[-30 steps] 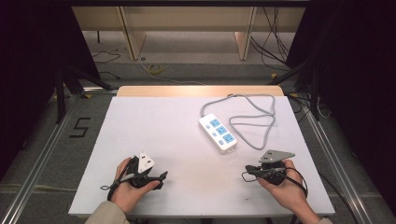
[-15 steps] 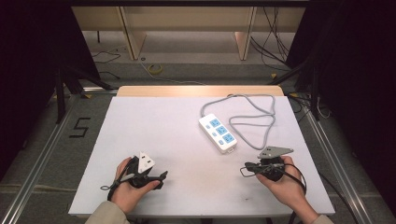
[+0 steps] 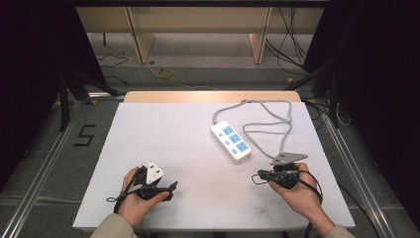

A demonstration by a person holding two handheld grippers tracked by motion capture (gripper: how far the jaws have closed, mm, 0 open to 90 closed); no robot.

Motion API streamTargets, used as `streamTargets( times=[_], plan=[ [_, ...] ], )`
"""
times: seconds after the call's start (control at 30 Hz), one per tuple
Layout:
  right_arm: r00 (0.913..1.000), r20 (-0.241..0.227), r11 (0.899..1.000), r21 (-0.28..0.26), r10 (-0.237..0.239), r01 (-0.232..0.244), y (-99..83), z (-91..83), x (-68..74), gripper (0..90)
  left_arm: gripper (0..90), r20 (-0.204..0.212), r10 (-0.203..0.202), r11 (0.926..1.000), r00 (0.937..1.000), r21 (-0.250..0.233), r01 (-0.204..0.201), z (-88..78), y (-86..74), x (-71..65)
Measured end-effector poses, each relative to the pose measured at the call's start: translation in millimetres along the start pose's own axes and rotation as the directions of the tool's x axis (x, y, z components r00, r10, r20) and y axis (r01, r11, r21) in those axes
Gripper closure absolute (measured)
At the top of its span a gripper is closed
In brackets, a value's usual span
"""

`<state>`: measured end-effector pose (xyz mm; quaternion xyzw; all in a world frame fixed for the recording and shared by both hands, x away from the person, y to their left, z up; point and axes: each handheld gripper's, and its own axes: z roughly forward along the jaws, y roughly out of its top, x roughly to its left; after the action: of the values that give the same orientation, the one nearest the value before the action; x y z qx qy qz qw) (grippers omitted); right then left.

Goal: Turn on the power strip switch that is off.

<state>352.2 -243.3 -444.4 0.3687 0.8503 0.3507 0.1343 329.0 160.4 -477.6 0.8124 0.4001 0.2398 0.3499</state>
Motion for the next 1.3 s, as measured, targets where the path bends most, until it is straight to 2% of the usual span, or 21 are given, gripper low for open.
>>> streamTargets(
  times=[0.7, 1.3],
  plan=[
    [0.9996, -0.006, 0.999, 0.042, 0.026, -0.026, 12.1, 5.2, -0.5, 90.0, 19.7, -0.007, 0.0, 1.0, 1.0, 0.0, 0.0, -0.2, -0.4, 1.0],
    [0.9996, -0.002, 0.998, 0.049, 0.029, -0.029, 20.9, 6.5, -0.7, 90.0, 19.7, -0.01, 0.0, 1.0, 1.0, -0.001, 0.0, -0.8, -0.5, 0.7]
  ],
)
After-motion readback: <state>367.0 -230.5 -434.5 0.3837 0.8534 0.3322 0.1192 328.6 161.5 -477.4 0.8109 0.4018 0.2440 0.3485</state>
